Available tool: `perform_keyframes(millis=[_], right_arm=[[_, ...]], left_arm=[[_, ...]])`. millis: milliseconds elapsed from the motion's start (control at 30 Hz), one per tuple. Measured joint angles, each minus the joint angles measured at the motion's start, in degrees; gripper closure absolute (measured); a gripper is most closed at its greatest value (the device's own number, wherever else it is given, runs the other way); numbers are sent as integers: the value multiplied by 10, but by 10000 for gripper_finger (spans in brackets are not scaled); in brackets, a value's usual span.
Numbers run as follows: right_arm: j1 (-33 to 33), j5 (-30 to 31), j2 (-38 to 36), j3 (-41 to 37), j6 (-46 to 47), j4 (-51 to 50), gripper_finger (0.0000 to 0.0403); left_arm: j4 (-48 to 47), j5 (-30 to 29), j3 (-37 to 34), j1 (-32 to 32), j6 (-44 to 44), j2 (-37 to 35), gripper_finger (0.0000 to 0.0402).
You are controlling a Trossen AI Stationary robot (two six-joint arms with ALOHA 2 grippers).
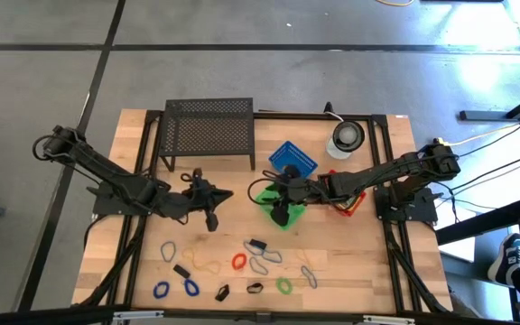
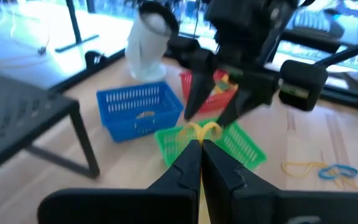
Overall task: Pick & Place Office Desk Supplies
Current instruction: Put the yellow rubber band into the green basket
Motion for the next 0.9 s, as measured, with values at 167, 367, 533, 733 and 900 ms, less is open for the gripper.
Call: perform_keyframes(millis=[167,367,533,733,900], right_arm=[[0,-36,0,0,-3,4,223],[0,-34,0,0,-23,7,223],[0,-21,0,0,-47,24,223],[0,-20,0,0,-68,50,223],[0,-20,0,0,-77,55,223]], left_arm=[[26,0,0,0,33,0,400],[30,-24,0,0,34,3,400],[31,-30,1,0,34,14,400],[63,-29,1,0,34,56,400],[108,-25,1,9,42,99,400]])
